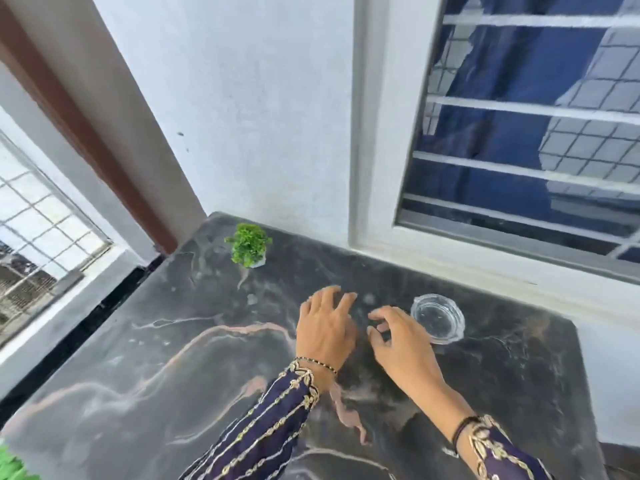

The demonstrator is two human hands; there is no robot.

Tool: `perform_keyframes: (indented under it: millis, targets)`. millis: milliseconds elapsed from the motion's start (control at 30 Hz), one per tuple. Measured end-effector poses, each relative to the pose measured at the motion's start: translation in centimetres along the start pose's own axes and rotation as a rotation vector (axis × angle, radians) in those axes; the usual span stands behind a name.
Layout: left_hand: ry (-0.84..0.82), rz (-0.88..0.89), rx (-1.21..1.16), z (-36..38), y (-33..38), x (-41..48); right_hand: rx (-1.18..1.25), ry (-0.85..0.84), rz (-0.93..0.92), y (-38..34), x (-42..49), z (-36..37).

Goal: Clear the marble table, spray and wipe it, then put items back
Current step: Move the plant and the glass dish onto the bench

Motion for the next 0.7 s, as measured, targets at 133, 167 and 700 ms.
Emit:
perform_keyframes:
  millis: [133,167,700]
  targets:
    - [0.054,-0.107,0.166,-2.3,-7.4,5.6,0.009,0.0,-0.019,-2.6,3.6,2.1]
    - [0.05,-0.149,0.205,-2.8,-9.2,7.0,0.004,-0.002,-0.025,-3.0,4.4,2.5]
    - [0.032,-0.351,0.004,-3.3,-18.4,12.6,-0.236,0.085,0.194,0.9,6.5,1.4]
Point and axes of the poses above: each hand's wrist, its own x-axis towards the middle knuckle, its own z-axis out of the palm, y = z × x, the point moved 3 cm from there along x, towards the middle knuckle, and after that the axes turned 3 degrees about -x, right-handed, at the moved point
